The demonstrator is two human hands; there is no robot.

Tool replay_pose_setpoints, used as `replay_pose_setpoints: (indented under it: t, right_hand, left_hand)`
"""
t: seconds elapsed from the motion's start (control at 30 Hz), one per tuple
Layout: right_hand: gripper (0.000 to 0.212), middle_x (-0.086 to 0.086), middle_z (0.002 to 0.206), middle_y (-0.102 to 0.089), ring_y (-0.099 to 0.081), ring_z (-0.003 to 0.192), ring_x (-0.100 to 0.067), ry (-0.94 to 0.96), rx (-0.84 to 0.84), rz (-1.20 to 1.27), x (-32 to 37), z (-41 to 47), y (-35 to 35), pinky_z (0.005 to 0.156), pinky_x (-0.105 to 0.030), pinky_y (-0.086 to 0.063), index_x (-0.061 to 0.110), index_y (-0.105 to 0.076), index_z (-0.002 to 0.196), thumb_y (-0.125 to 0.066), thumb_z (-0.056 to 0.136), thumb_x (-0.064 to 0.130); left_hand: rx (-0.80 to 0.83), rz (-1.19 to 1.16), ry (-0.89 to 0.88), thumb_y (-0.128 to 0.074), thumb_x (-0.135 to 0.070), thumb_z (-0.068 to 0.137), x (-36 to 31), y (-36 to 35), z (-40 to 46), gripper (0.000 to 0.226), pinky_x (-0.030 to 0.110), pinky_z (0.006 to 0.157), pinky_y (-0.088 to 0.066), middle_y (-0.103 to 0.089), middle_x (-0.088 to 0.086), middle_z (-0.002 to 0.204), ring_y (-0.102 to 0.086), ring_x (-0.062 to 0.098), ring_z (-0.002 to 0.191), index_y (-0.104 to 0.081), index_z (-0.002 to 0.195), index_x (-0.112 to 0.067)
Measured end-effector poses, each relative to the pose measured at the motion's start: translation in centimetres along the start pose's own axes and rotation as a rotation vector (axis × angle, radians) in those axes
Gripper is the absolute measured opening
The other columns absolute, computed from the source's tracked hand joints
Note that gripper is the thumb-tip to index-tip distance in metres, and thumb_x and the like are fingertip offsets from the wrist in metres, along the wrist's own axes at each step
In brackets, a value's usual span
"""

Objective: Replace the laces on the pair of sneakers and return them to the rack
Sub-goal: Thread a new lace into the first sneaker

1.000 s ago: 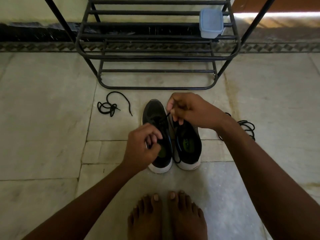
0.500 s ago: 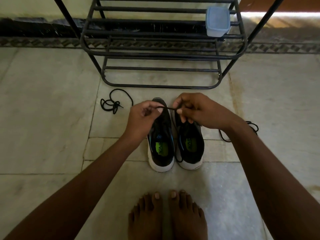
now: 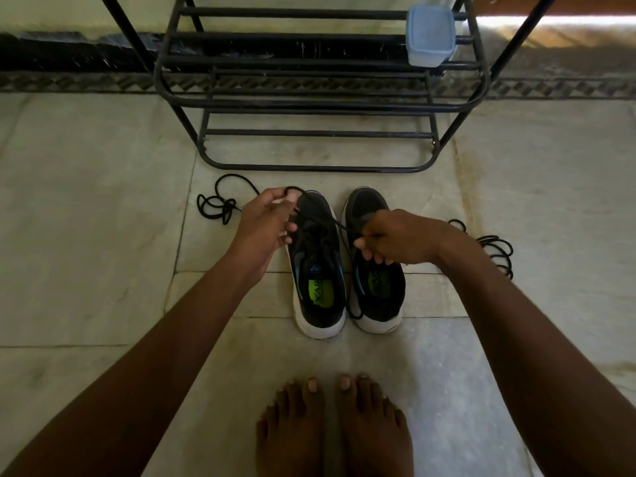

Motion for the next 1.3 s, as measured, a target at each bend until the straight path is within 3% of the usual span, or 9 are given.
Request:
replay_pose_setpoints:
  t: [0.07,0.13,0.23,0.33,0.47,0.7,0.9,1.07,1.3]
  right_hand:
    - [0.032,-0.006,0.088,-0.072,-0.068,0.085,-0.020,0.092,-0.104,0.067,0.6,0.1,0.6,0.084,-0.038,-0.055,0.015,-0.075,0.091,-0.051,0.106,0.031]
    - [0.030,-0.006,0.093,-0.072,-0.068,0.091,-0.019,0.180,-0.160,0.201,1.4,0.0,1.0,0.088,-0.038,-0.054,0.023,-0.078,0.098,-0.051,0.105,0.034]
    - [0.029,-0.002,0.085,-0.071,-0.068,0.083,-0.014,0.246,-0.205,0.273,2.0,0.1,0.9,0.077,-0.028,-0.054,0.027,-0.077,0.105,-0.049,0.106,0.035]
    - [0.029,-0.006,0.074,-0.066,-0.063,0.064,-0.013,0.249,-0.255,0.377,2.4,0.2,0.4,0.059,-0.023,-0.052,0.021,-0.076,0.105,-0.048,0.107,0.030]
    - [0.028,-0.016,0.085,-0.072,-0.072,0.070,-0.027,0.216,-0.158,0.574,2.7,0.4,-0.9,0.062,-0.028,-0.059,0.005,-0.071,0.106,-0.048,0.108,0.022]
    - [0.011,-0.019,0.089,-0.075,-0.077,0.086,-0.026,0.189,-0.239,0.706,1.7,1.3,-1.7,0.078,-0.033,-0.064,-0.005,-0.073,0.101,-0.067,0.092,-0.004]
    - [0.007,-0.011,0.085,-0.076,-0.077,0.081,-0.017,0.156,-0.357,0.604,1.9,2.4,-3.2,0.077,-0.034,-0.064,0.000,-0.076,0.092,-0.074,0.087,-0.004]
    - [0.009,0.008,0.084,-0.074,-0.070,0.082,0.001,0.200,-0.511,0.356,2.1,3.1,-3.0,0.082,-0.014,-0.056,0.015,-0.077,0.086,-0.083,0.081,0.009]
    - [0.019,0.007,0.085,-0.072,-0.069,0.082,0.003,0.171,-0.489,0.363,1.5,4.3,-3.9,0.080,-0.009,-0.053,0.014,-0.073,0.099,-0.074,0.087,0.000]
  left_hand:
    - [-0.053,0.187,-0.006,-0.075,-0.026,0.093,0.3,0.1,-0.3,0.053,0.034,0.081,-0.055,-0.069,0.000,0.106,-0.067,0.013,0.092,-0.047,0.139,-0.027]
    - [-0.104,0.307,-0.032,-0.079,-0.016,0.086,0.7,0.3,-0.8,0.069,0.034,0.081,-0.056,-0.065,0.004,0.107,-0.065,0.015,0.098,-0.038,0.139,-0.029]
    - [-0.063,0.423,-0.110,-0.080,-0.003,0.076,1.7,-0.2,-1.8,0.075,0.025,0.066,-0.052,-0.059,0.006,0.103,-0.064,0.016,0.086,-0.038,0.133,-0.028]
    - [0.040,0.613,-0.202,-0.086,-0.010,0.073,3.0,-1.1,-2.8,0.085,0.016,0.063,-0.048,-0.055,-0.001,0.104,-0.060,0.010,0.083,-0.034,0.138,-0.027]
    - [-0.014,0.924,-0.379,-0.083,-0.033,0.078,4.2,-1.5,-3.3,0.074,0.034,0.077,-0.056,-0.056,-0.009,0.110,-0.060,0.013,0.093,-0.041,0.138,-0.028]
    - [-0.208,0.795,-0.423,-0.076,-0.019,0.086,3.4,-1.0,-3.8,0.012,0.036,0.077,-0.060,-0.071,-0.008,0.085,-0.067,0.011,0.077,-0.073,0.098,-0.017]
    - [-0.205,0.667,-0.291,-0.074,-0.016,0.090,3.8,-0.2,-3.1,0.010,0.039,0.083,-0.060,-0.069,-0.008,0.084,-0.070,0.013,0.083,-0.077,0.099,-0.016]
    - [-0.174,0.575,-0.239,-0.071,-0.011,0.092,4.2,0.2,-2.8,0.014,0.045,0.083,-0.063,-0.070,-0.009,0.084,-0.073,0.016,0.085,-0.079,0.102,-0.014]
    - [-0.116,0.485,-0.147,-0.066,-0.005,0.092,5.3,0.4,-1.6,0.018,0.049,0.085,-0.062,-0.074,0.001,0.091,-0.073,0.021,0.089,-0.077,0.099,-0.018]
Point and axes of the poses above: each hand's wrist, its own z-axis towards the middle knuckle, its own y-axis out of the back of the hand, x = y × z, the point moved 5 cm from there along z, towards the middle knuckle
